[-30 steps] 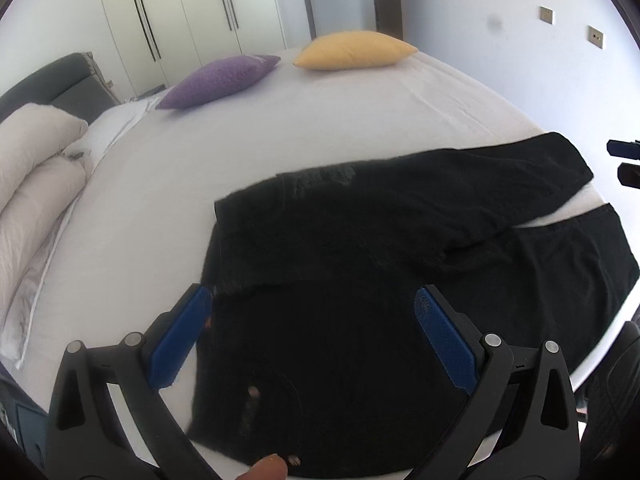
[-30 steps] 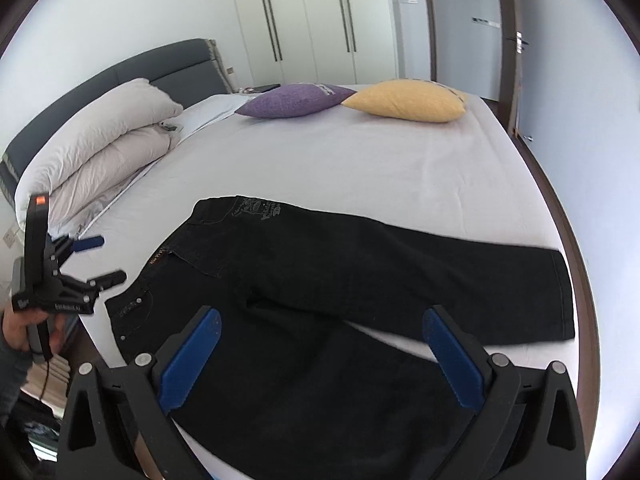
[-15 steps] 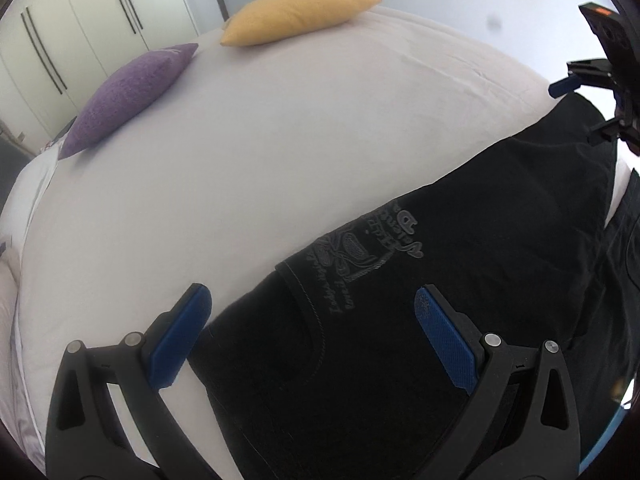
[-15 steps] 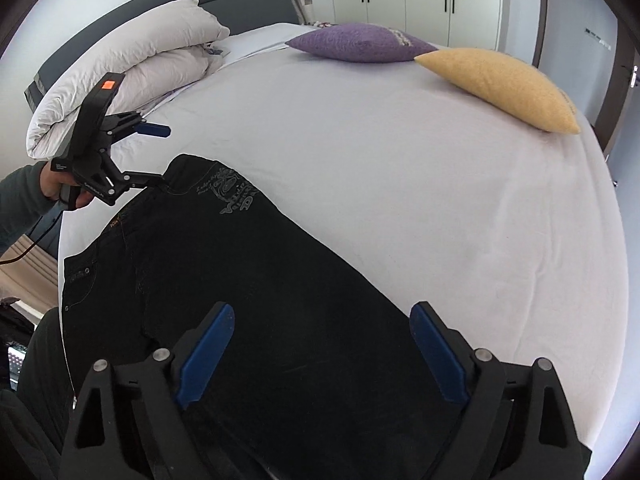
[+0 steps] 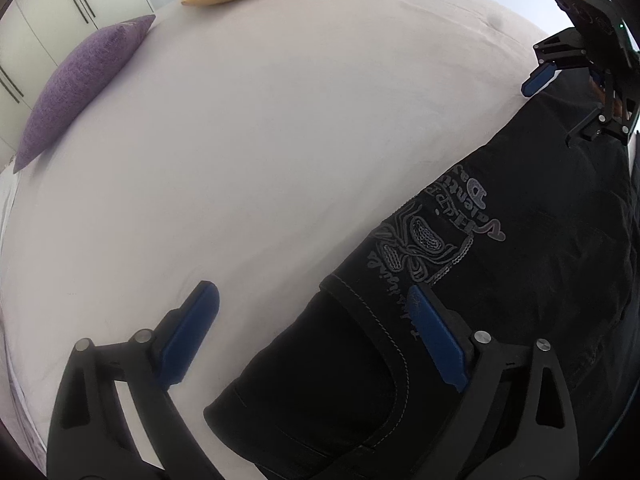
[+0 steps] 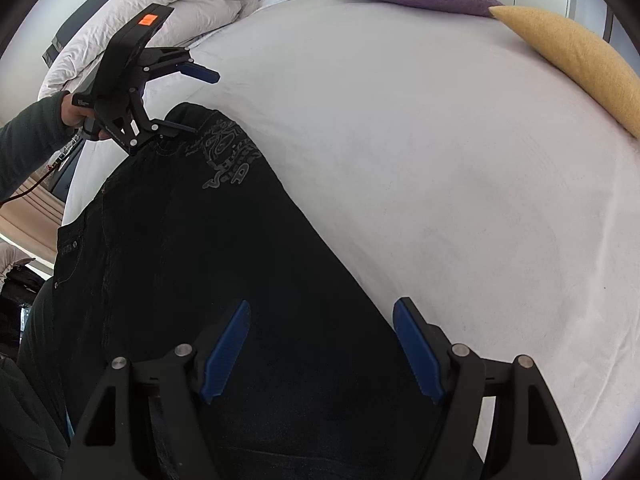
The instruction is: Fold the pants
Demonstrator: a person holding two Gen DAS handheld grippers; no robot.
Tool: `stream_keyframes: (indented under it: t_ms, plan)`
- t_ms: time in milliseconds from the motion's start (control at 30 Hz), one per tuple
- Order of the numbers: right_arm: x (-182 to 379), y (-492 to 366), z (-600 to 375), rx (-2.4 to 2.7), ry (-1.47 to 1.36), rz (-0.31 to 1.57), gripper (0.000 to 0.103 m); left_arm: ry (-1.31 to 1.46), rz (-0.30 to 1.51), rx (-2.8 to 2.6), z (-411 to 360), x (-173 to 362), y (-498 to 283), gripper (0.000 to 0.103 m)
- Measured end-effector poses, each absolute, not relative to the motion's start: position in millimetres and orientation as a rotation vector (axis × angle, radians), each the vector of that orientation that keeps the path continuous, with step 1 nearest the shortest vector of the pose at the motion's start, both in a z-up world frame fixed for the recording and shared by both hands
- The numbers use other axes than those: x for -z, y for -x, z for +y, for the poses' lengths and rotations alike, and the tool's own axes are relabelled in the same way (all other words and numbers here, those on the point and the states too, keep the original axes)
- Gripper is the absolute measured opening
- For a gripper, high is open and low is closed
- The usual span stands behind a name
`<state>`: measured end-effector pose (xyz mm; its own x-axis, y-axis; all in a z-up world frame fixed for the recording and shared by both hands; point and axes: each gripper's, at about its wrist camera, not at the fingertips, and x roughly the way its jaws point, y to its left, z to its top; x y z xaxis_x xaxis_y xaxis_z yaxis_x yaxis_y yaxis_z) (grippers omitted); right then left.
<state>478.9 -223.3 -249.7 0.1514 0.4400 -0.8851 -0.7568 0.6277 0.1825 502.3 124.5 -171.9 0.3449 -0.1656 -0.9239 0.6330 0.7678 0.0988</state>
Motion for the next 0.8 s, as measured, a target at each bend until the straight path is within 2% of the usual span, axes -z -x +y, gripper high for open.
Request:
stream_keyframes:
  t_ms: [67,133,300,333,433,533,633,800]
  plan:
    - [254,-481,-226,-0.884,0.329,1.133,0.076,-0.459,1.131,0.571,127,177,-509,0.085]
    - [254,-482,-228,-0.897,0.317,1.126,0.076,-0.438,1.163,0.594,129,183,-513,0.071]
    - [253,-484,-227,-0.916,0.323,1.127,0.076,-0.433,1.217,0.640,127,193,-518,0.049]
    - [252,-484,-228,-0.915,0.328,1.129,0.076,-0.430,1.220,0.647,126,193,-519,0.039]
    - [252,-484,-227,-0.912,0.342,1.130,0.073,-0.442,1.221,0.642,127,192,-522,0.022]
    - [253,-484,-222,-0.908,0.373,1.133,0.069,-0.466,1.214,0.637,125,189,-517,0.013]
    - [253,-483,-222,-0.901,0.407,1.137,0.059,-0.490,1.194,0.628,114,180,-508,0.008]
    - [254,-485,-231,-0.895,0.420,1.157,0.036,-0.509,1.147,0.607,110,174,-499,0.006]
